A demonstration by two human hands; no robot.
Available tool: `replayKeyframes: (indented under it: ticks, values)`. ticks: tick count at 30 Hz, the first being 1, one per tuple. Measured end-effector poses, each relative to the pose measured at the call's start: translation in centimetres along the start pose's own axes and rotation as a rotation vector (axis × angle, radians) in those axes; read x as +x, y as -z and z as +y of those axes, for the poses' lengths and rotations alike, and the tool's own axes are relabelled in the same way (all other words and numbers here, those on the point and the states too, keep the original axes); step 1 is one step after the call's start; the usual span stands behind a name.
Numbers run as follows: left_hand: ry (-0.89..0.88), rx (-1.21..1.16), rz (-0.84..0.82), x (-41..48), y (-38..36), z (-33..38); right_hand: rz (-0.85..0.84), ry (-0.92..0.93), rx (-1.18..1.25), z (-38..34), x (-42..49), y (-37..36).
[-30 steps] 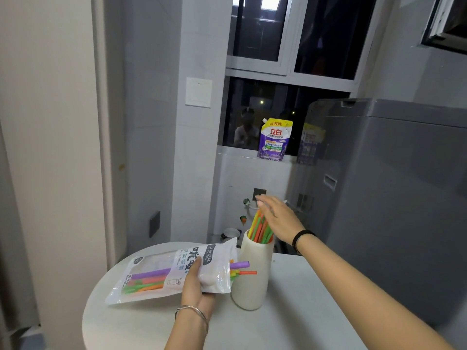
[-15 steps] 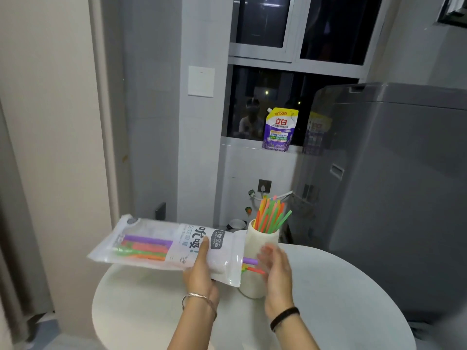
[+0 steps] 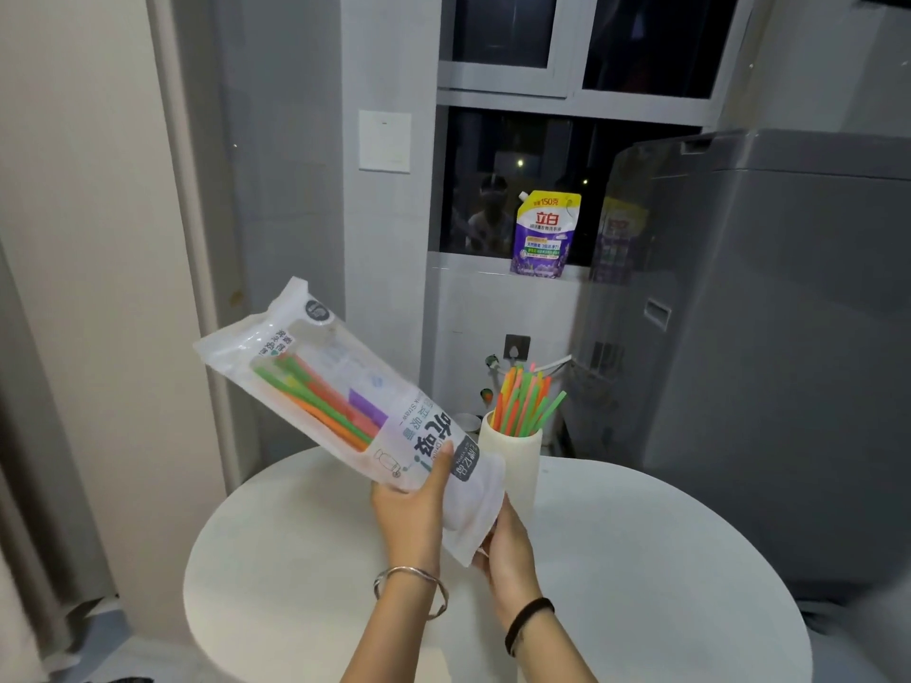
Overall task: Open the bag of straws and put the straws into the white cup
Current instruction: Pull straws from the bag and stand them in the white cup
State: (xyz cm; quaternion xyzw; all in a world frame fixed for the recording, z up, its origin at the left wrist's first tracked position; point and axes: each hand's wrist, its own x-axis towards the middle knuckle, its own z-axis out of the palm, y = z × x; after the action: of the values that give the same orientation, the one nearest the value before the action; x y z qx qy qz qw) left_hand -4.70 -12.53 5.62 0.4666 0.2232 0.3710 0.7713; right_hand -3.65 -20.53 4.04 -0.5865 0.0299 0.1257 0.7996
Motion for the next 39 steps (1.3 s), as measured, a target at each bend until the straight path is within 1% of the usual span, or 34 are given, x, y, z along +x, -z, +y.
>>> replayKeyframes:
  ticks: [2, 5, 7, 10, 12, 15, 17, 20, 22, 24, 28, 30, 36, 39]
  values:
    - [0.034, -0.035, 0.028, 0.2, 0.4, 0.1, 0.027, 0.043, -0.121, 0.2, 0.0, 0.4]
    - [0.077, -0.115, 0.061, 0.4, 0.9, 0.1, 0.051, 0.147, -0.164, 0.0, 0.1, 0.8]
    - [0.128, -0.185, 0.075, 0.4, 1.2, 0.1, 0.010, 0.212, -0.182, -0.2, 0.0, 1.0]
    - [0.256, -0.261, 0.085, 0.6, 1.7, -0.1, -0.020, 0.305, -0.251, -0.4, 0.1, 1.4]
    - [0.336, -0.306, 0.091, 0.8, 2.1, -0.2, 0.012, 0.379, -0.274, -0.8, 0.3, 1.8]
    - [0.473, -0.368, 0.031, 1.2, 2.6, -0.2, 0.081, 0.442, -0.239, -1.7, 0.7, 2.6]
    - [0.518, -0.421, 0.032, 1.5, 2.8, -0.4, 0.116, 0.428, -0.164, -2.1, 0.7, 3.0]
    - [0.527, -0.448, 0.046, 1.3, 2.4, -0.6, 0.051, 0.332, -0.044, -1.9, 0.5, 2.5]
    - [0.528, -0.441, 0.030, 0.8, 1.8, -0.9, -0.007, 0.265, -0.030, -1.4, 0.2, 1.8]
    - [0.527, -0.440, 0.025, 0.5, 1.5, -1.2, 0.012, 0.236, -0.020, -1.3, 0.1, 1.4]
    - [0.505, -0.507, 0.017, 1.0, 1.8, -0.7, 0.149, 0.308, 0.062, -2.3, 0.3, 2.0]
    - [0.497, -0.513, 0.013, 1.4, 2.1, -0.6, 0.181, 0.332, 0.102, -2.6, 0.4, 2.5]
    - [0.526, -0.483, 0.013, 0.5, 1.6, -0.9, 0.169, 0.318, 0.023, -1.8, 0.4, 1.6]
    - [0.554, -0.501, -0.033, 0.1, 1.3, -0.7, 0.150, 0.345, 0.024, -2.3, 0.4, 1.0]
